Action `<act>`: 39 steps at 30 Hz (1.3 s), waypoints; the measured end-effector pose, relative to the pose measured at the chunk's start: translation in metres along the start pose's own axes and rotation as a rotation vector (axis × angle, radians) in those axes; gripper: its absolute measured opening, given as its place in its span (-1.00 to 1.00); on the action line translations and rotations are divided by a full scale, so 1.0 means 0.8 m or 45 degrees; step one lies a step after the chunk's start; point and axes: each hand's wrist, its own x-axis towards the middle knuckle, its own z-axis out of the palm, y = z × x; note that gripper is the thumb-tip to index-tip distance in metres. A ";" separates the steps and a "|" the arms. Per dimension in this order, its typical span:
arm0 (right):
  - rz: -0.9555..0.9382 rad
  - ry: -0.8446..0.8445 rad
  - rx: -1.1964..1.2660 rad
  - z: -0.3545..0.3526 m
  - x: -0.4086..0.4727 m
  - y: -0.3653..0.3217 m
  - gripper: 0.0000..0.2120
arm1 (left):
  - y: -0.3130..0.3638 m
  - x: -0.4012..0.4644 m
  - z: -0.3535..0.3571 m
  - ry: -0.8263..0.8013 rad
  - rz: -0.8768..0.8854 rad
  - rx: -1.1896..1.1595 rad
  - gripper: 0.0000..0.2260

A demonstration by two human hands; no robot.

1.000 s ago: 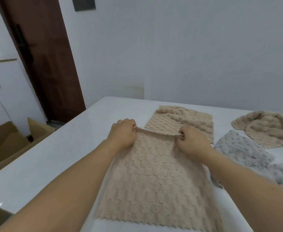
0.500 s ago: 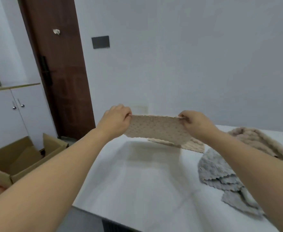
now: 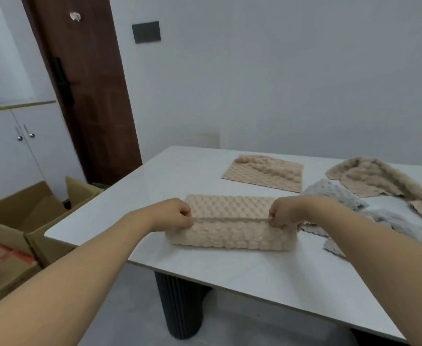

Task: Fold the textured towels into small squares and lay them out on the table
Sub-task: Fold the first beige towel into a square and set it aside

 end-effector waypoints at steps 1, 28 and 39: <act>0.022 0.034 -0.026 -0.006 0.008 -0.001 -0.73 | 0.000 0.010 -0.004 0.076 0.011 0.002 -0.78; 0.057 1.109 0.610 0.055 0.170 0.023 -0.87 | -0.042 0.183 0.048 0.630 0.027 -0.290 -0.90; -0.162 0.997 1.423 0.052 0.155 0.037 -0.86 | -0.057 0.179 0.044 0.607 0.030 -0.547 -0.86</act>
